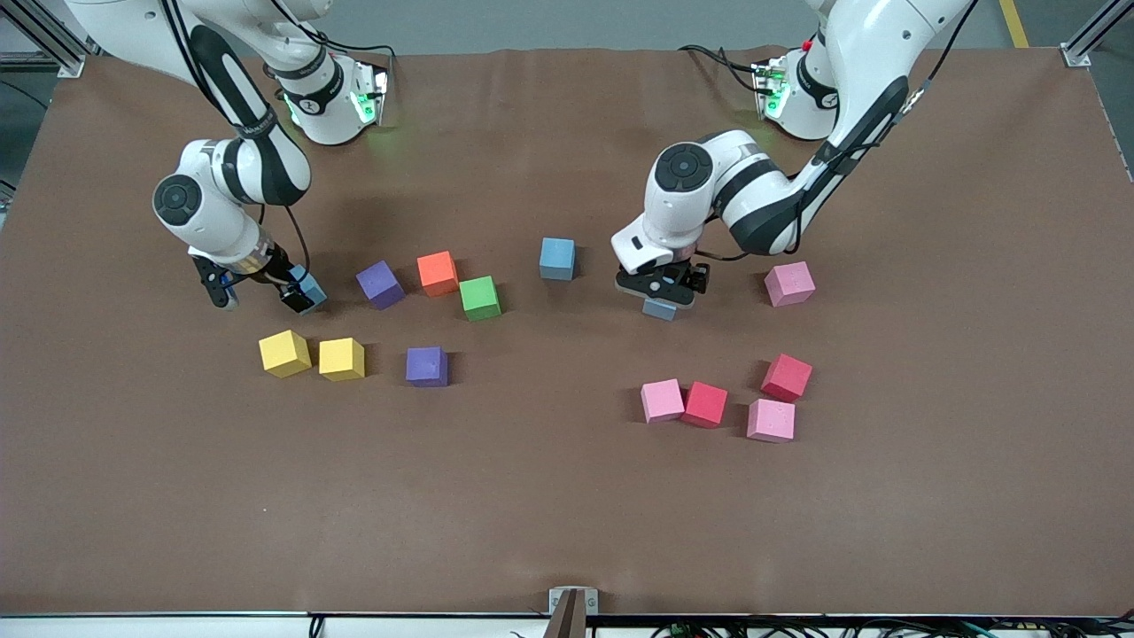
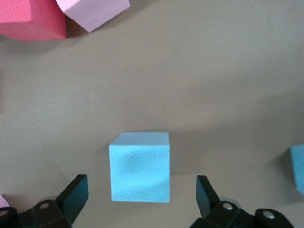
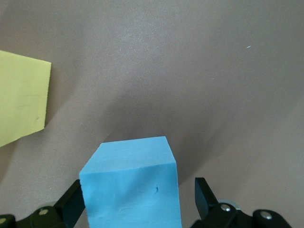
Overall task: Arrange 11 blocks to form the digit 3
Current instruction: 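Grasp the second light blue cube with the left gripper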
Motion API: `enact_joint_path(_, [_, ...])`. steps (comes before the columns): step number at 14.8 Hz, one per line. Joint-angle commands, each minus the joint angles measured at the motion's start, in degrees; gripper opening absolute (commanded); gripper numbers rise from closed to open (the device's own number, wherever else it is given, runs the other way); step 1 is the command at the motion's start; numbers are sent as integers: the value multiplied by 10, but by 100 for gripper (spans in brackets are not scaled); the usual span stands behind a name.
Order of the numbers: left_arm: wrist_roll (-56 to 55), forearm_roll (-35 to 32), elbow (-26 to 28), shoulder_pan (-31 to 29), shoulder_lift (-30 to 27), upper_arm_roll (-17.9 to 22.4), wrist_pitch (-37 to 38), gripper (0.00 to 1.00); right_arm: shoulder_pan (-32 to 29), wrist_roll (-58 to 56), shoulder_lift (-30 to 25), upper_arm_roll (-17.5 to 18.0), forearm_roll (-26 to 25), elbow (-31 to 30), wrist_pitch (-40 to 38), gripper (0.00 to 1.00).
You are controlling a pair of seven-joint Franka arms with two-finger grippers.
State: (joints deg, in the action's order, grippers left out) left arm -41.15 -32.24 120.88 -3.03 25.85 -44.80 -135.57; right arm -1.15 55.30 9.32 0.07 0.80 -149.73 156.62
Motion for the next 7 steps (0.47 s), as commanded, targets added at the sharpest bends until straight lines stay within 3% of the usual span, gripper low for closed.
enact_joint_path(1, [-3, -32, 32, -12, -17, -6, -32, 100, 1, 12, 2, -2, -8, -5, 7, 100])
enact_joint_path(7, [-4, -56, 44, -19, 4, -3, -58, 100, 1, 11, 3, -2, -8, -3, 7, 100])
